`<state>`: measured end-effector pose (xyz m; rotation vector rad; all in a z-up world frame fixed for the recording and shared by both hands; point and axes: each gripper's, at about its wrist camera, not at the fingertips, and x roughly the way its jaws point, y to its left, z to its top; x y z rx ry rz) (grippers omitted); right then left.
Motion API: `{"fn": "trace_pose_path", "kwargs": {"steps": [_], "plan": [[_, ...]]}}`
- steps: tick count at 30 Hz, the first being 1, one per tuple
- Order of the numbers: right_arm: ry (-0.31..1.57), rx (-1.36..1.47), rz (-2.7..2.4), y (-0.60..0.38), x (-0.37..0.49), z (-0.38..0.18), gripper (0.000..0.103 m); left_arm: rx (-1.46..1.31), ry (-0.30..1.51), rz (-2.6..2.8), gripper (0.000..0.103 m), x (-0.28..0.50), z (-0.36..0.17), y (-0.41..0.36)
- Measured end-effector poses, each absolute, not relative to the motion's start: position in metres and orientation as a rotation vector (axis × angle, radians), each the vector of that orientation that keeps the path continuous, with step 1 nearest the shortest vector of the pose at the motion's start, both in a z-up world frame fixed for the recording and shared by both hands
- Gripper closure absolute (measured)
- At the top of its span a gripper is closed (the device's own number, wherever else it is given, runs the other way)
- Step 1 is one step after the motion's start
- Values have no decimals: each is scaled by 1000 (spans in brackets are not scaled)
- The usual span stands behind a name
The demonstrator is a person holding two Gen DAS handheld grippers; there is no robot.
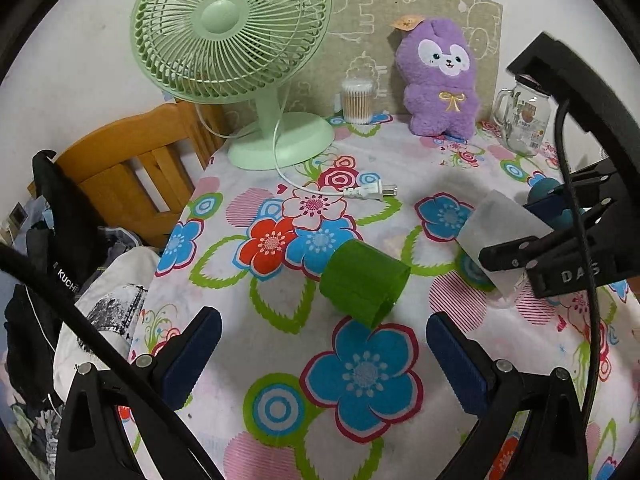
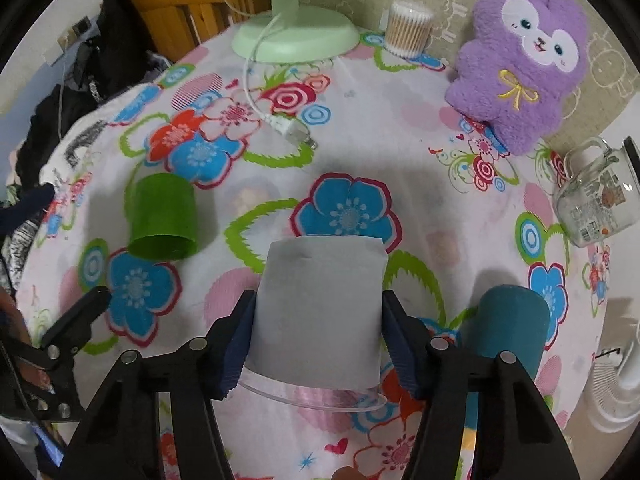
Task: Flip cup upside down
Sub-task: 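Reach the right tool to the white paper cup and close on it, then lift the white cup with the right tool and carry it toward the left tool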
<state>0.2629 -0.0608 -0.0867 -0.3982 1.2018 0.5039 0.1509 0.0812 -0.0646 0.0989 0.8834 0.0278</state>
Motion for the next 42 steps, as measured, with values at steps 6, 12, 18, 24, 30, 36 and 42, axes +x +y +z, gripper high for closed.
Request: {"fn": "trace_pose_path", "kwargs": {"steps": [6, 12, 18, 24, 30, 36, 42], "plan": [[1167, -343, 569, -70, 229, -58, 40, 53, 883, 4, 0, 127, -54, 80], [1142, -365, 642, -78, 171, -42, 40, 46, 876, -38, 0, 87, -47, 68], [1146, -397, 688, -90, 112, -44, 40, 51, 899, -88, 0, 43, -55, 51], [1170, -431, 699, -103, 66, -56, 40, 71, 925, -127, 0, 7, -69, 31], [1216, -461, 678, -114, 39, -72, 40, 69, 962, -152, 0, -15, -86, 16], [1268, -470, 646, -125, 35, -89, 39, 45, 995, -165, 0, -23, -100, 7], [1291, -457, 643, -128, 37, -98, 31, 35, 1006, -167, 0, -24, -106, 3]]}}
